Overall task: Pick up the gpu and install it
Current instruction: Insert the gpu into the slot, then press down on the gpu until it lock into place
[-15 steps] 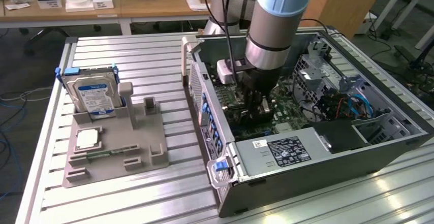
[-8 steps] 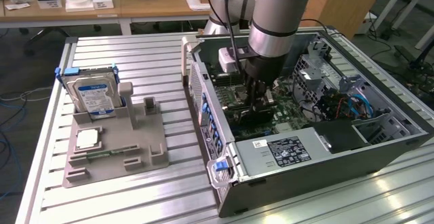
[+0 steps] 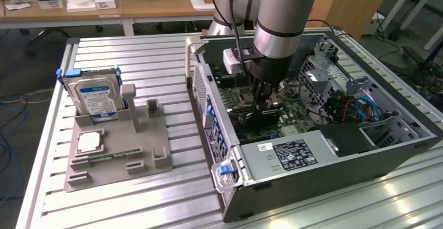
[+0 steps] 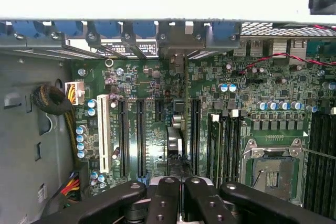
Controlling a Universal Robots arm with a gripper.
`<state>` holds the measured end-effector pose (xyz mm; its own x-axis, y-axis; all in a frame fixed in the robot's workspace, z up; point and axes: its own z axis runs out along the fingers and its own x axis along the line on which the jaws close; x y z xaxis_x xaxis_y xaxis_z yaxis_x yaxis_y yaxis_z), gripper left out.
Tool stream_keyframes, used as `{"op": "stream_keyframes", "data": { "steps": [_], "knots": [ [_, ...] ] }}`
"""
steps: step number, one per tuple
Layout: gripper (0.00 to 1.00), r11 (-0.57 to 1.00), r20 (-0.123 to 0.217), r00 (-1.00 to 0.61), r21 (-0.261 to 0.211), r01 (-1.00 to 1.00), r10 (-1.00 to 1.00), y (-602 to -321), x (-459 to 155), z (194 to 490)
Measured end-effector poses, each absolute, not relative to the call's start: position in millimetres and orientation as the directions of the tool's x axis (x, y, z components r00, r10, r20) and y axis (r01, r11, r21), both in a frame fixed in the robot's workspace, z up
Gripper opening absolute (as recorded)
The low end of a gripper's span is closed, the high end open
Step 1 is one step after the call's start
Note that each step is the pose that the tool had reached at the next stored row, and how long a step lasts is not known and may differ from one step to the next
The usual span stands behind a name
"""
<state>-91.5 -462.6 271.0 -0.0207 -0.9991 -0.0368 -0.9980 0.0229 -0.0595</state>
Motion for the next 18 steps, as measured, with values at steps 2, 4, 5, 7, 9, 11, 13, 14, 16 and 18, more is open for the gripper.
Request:
{"op": "stream_keyframes", "data": {
  "steps": [2, 4, 5, 7, 9, 11, 13, 14, 16, 18],
  "knots": [
    [0.11, 0.023, -0.037, -0.021, -0.06, -0.998, -0.999, -462.6, -91.5, 271.0],
    [0.11, 0.023, -0.037, -0.021, -0.06, -0.998, -0.999, -462.6, -91.5, 271.0],
    [0.11, 0.023, -0.037, -0.021, -0.06, -0.998, -0.999, -462.6, -91.5, 271.0],
    [0.11, 0.023, -0.037, -0.021, -0.06, -0.998, -0.999, -462.6, -91.4, 271.0],
    [0.11, 0.023, -0.037, -0.021, -0.06, -0.998, -0.999, -462.6, -91.4, 271.0],
    [0.11, 0.023, -0.037, -0.021, -0.059, -0.998, -0.999, -462.6, -91.5, 271.0],
    [0.11, 0.023, -0.037, -0.021, -0.06, -0.998, -0.999, -462.6, -91.5, 271.0],
    [0.11, 0.023, -0.037, -0.021, -0.06, -0.998, -0.999, -462.6, -91.5, 271.0],
    [0.11, 0.023, -0.037, -0.021, -0.06, -0.998, -0.999, -462.6, -91.5, 271.0],
    [0.11, 0.023, -0.037, -0.021, -0.06, -0.998, -0.999, -462.6, -91.5, 271.0]
  ]
}}
